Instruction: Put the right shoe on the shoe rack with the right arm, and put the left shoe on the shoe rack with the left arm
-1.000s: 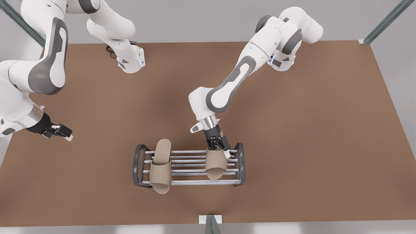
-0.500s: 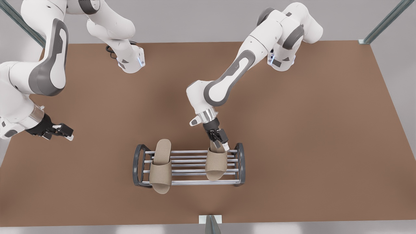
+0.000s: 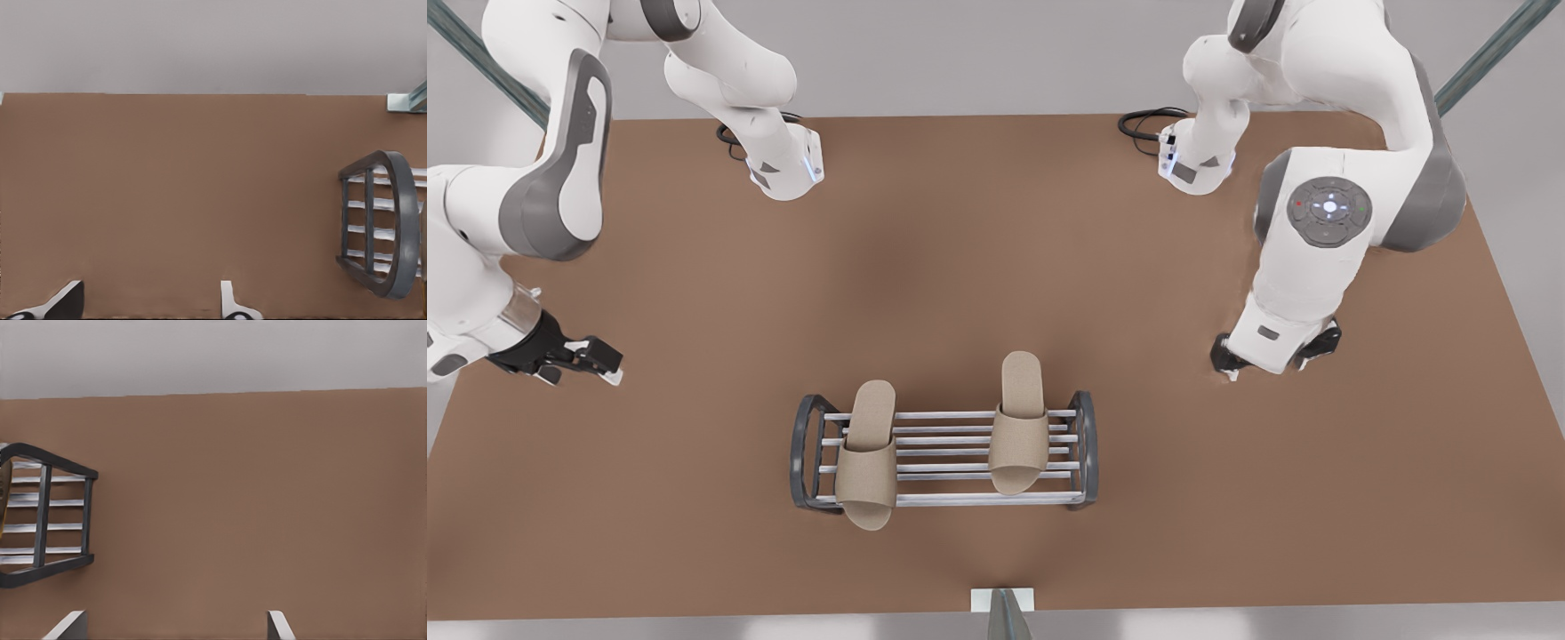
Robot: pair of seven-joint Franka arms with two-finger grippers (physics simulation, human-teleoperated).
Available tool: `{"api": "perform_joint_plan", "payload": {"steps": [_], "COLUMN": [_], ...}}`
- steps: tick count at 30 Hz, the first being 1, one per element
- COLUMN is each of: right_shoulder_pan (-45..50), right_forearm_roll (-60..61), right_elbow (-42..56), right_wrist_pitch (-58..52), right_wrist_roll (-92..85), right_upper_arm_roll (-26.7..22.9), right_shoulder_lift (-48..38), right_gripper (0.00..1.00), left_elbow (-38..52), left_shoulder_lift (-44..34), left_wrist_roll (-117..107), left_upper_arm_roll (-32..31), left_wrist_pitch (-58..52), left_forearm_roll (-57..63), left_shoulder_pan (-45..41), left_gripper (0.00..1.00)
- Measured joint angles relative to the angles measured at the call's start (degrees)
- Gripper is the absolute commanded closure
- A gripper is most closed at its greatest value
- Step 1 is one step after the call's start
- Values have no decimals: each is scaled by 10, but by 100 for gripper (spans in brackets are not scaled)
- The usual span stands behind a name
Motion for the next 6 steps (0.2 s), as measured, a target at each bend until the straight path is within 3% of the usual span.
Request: {"api": "perform_joint_plan", "payload": {"steps": [6], "right_shoulder_pan": [0], "right_forearm_roll": [-6], "right_elbow": [48], "right_wrist_pitch": [-65], "right_wrist_roll": [-5], "right_upper_arm_roll": [-6], "right_shoulder_lift": [-8], "right_gripper": [0], "left_elbow": [-136], "left_shoulder_lift": [-97], "left_wrist_roll": [57], "left_upper_arm_roll": [1], "left_wrist_pitch": [-14], "left_forearm_roll": [-72], "left_shoulder_pan": [31], "left_gripper": [0]}}
